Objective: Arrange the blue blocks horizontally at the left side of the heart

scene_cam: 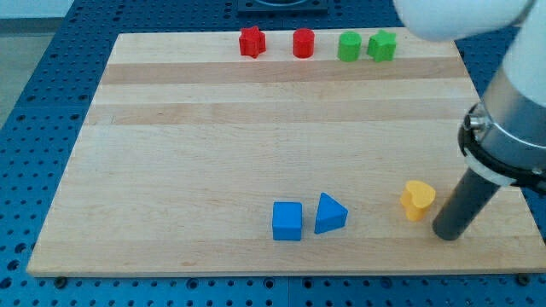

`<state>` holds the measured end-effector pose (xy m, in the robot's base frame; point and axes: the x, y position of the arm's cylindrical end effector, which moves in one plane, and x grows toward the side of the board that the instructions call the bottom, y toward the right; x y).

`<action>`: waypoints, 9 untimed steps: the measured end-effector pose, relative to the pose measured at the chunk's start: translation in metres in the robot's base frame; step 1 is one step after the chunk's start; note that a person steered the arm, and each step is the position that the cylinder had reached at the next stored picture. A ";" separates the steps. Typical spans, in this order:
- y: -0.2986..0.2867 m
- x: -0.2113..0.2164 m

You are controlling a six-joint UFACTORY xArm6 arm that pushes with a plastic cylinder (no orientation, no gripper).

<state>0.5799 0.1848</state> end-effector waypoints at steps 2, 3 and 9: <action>-0.020 -0.040; -0.038 -0.033; -0.149 0.015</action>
<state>0.5948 0.0355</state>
